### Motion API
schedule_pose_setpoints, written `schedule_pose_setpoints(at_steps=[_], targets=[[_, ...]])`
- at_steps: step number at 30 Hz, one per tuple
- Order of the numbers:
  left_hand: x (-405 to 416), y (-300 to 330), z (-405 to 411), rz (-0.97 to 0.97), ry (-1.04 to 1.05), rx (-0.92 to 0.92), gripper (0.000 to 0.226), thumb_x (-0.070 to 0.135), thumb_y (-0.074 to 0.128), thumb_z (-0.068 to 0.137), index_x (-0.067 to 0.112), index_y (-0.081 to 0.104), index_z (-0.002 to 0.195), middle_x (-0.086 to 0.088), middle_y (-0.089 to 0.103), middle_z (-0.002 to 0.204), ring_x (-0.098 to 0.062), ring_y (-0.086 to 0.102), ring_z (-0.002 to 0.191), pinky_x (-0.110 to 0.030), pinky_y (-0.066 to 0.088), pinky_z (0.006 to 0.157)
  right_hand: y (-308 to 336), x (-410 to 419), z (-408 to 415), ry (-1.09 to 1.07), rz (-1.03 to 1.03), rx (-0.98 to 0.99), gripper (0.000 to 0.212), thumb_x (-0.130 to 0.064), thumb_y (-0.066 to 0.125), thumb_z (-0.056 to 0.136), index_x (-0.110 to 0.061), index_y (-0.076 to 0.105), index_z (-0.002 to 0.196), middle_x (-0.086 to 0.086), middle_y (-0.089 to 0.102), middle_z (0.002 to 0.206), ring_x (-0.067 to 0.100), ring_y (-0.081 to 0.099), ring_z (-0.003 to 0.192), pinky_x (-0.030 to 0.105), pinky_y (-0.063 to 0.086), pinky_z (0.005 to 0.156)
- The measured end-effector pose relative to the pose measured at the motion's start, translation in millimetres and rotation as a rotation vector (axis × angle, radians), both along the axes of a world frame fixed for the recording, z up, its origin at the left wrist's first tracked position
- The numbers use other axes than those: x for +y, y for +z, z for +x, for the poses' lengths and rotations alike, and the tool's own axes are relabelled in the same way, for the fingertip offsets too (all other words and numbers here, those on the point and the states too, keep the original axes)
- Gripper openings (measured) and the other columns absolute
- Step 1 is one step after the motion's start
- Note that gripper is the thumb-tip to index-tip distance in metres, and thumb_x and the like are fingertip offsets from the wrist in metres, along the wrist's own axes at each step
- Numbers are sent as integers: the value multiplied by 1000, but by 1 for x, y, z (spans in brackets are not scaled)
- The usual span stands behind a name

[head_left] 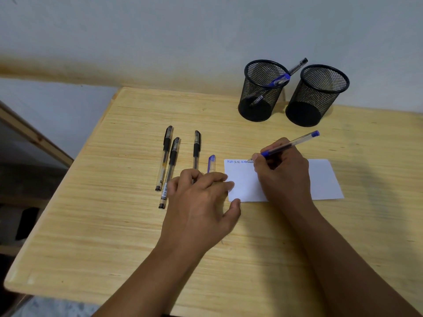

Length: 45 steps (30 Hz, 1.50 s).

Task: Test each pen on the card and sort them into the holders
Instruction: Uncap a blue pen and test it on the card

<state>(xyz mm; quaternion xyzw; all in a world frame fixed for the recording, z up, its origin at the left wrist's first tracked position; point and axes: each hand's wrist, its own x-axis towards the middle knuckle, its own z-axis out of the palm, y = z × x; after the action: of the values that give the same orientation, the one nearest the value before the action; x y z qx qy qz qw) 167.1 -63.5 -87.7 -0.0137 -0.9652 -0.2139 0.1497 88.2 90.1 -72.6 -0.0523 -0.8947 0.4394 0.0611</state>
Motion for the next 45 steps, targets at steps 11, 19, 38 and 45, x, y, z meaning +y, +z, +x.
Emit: schedule_pose_setpoints(at_steps=[11, 19, 38, 45], targets=[[1, 1, -1, -22, 10, -19, 33, 55, 65, 73, 38, 74, 100, 23, 67, 113, -16, 46, 106, -32, 24, 82, 1, 5, -1, -4, -83, 16, 10, -25, 67, 90, -18, 60, 91, -6, 69, 81, 5, 64, 77, 12, 41, 67], [4, 4, 3, -77, 61, -45, 32, 58, 62, 73, 42, 73, 98, 29, 65, 112, -14, 50, 104, -34, 19, 89, 7, 15, 2, -121, -264, 35, 17, -26, 67, 90, -10, 67, 98, 1, 73, 78, 9, 70, 75, 21, 54, 79], [-12, 17, -12, -33, 53, 84, 26, 37, 62, 84, 47, 68, 107, 26, 57, 112, -6, 43, 107, -30, 18, 84, 55, 56, 71, 15, -539, 65, 6, -3, 69, 87, -7, 64, 87, -1, 75, 73, 17, 72, 70, 27, 60, 66], [-35, 49, -49, -291, -82, -238, 42, 17, 51, 91, 48, 63, 117, 25, 51, 128, -19, 32, 109, -33, 15, 82, 59, 61, 94, 65, -693, 59, 9, 5, 69, 84, 0, 62, 85, 1, 73, 69, 9, 71, 64, 17, 55, 61]])
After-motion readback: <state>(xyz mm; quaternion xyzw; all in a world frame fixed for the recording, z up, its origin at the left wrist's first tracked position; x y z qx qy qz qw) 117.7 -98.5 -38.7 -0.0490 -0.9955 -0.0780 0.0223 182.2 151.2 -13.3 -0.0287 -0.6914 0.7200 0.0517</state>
